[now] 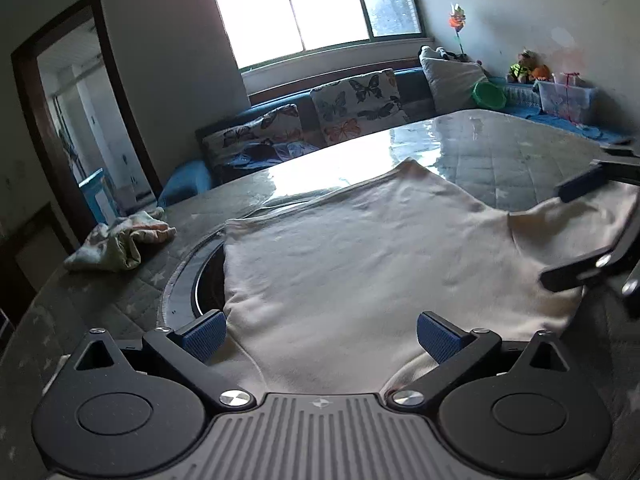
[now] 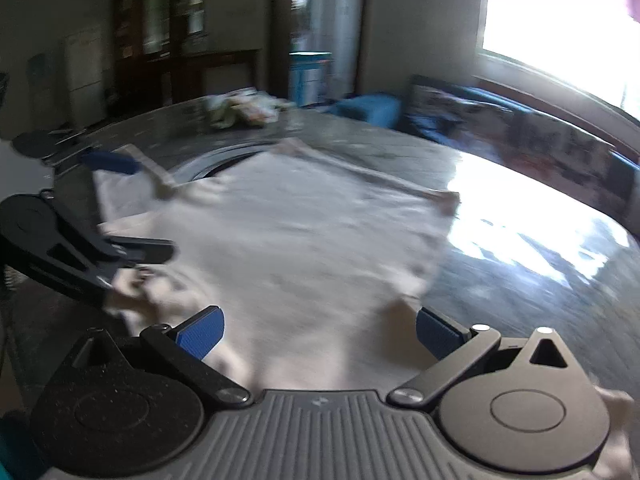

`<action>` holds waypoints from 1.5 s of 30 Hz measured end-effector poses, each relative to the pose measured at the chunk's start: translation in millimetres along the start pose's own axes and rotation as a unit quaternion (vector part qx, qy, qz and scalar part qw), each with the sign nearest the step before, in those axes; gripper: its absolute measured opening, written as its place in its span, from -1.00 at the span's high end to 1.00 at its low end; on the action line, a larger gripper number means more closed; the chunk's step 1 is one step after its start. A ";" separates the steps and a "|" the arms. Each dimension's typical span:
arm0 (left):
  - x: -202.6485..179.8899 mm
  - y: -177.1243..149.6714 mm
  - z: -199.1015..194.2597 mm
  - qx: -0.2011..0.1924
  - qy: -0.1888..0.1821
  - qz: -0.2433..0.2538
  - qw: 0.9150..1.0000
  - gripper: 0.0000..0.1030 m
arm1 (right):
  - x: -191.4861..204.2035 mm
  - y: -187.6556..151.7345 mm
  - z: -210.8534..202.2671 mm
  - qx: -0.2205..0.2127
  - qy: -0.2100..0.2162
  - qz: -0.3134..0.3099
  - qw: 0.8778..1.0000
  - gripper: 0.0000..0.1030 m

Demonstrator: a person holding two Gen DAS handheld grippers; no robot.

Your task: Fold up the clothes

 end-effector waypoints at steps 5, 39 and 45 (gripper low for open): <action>-12.5 5.6 1.2 0.007 -0.020 -0.007 1.000 -1.00 | -50.8 -23.4 -25.4 -0.008 -0.048 0.078 0.996 -1.00; -80.6 15.9 9.0 0.038 -0.081 0.015 0.996 -1.00 | -192.1 -124.0 -49.1 -0.014 -0.141 0.367 0.919 0.40; -89.5 14.7 9.9 0.043 -0.088 0.020 0.995 -1.00 | -196.9 -129.2 -54.4 -0.037 -0.117 0.399 0.909 0.73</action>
Point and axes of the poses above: each gripper's, at about its wrist camera, not at the fingertips, and z roughly the way its jaws point, x to its left, y to its top, the point moved 10 cm from there along z, roughly the way its jaws point, and after that the axes turned 13 degrees about x, right-handed, at the moved point
